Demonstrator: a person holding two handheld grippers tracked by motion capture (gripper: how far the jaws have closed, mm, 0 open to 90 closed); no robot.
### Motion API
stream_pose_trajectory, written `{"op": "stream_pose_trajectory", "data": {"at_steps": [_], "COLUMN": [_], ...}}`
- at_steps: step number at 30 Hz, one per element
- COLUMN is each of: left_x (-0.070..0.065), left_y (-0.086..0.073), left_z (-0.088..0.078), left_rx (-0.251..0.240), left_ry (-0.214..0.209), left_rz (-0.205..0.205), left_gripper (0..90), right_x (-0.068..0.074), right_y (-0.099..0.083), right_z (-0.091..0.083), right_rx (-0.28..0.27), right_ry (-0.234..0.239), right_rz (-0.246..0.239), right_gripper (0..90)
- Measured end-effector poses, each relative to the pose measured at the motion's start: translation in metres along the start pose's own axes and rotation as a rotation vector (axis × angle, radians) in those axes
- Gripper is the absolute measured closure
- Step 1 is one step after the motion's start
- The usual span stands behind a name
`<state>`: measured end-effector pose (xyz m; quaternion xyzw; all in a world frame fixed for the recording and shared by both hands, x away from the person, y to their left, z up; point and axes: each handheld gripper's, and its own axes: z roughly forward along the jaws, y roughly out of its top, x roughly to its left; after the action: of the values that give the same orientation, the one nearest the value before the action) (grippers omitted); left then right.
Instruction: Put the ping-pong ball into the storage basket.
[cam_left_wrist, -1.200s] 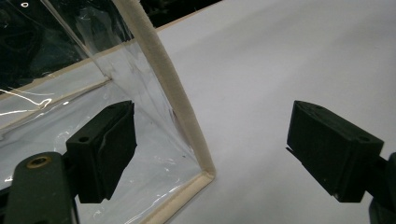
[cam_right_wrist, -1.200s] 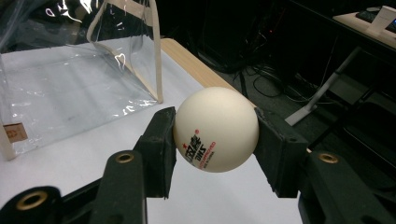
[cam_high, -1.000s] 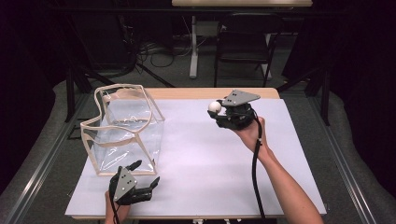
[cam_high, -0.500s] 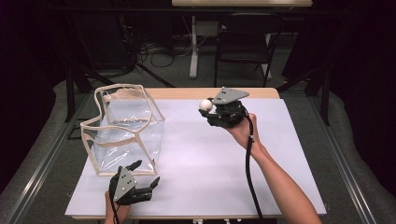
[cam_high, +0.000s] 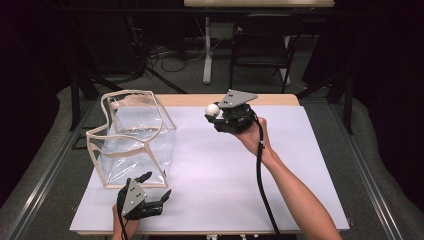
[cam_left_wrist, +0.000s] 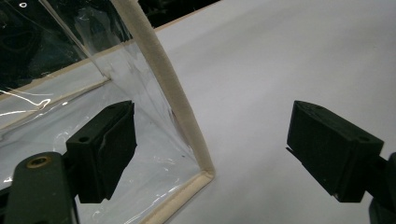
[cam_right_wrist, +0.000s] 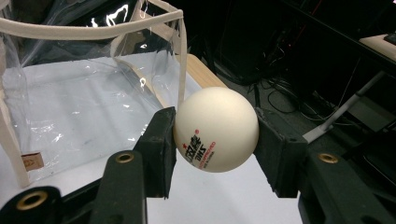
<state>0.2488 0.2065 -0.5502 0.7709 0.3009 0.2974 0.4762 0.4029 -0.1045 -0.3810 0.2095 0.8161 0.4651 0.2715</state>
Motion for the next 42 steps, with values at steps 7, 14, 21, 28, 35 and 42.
{"op": "stream_pose_trajectory", "data": {"at_steps": [7, 14, 21, 28, 35, 42], "left_x": [0.000, 0.000, 0.000, 0.000, 0.000, 0.000], "left_y": [0.000, 0.000, 0.000, 0.000, 0.000, 0.000], "left_z": [0.000, 0.000, 0.000, 0.001, 0.001, 0.001], "left_rx": [-0.002, -0.002, -0.003, 0.000, -0.002, -0.003], "left_ry": [0.001, 0.000, 0.001, -0.002, -0.003, -0.003], "left_rz": [0.001, 0.000, -0.001, 0.002, 0.001, 0.001], "left_gripper": [16.0, 16.0, 16.0, 16.0, 16.0, 16.0], "right_x": [0.001, 0.002, 0.004, 0.004, 0.004, 0.006], "right_y": [0.003, 0.009, 0.014, 0.021, 0.026, 0.034], "right_z": [0.005, 0.009, 0.014, 0.020, 0.025, 0.029], "right_rx": [0.002, 0.003, -0.002, 0.008, 0.014, 0.012], "right_ry": [0.007, 0.016, 0.023, 0.031, 0.043, 0.052], "right_rz": [-0.003, -0.007, -0.018, -0.023, -0.026, -0.033], "right_gripper": [51.5, 51.4, 51.5, 51.4, 51.5, 51.5]}}
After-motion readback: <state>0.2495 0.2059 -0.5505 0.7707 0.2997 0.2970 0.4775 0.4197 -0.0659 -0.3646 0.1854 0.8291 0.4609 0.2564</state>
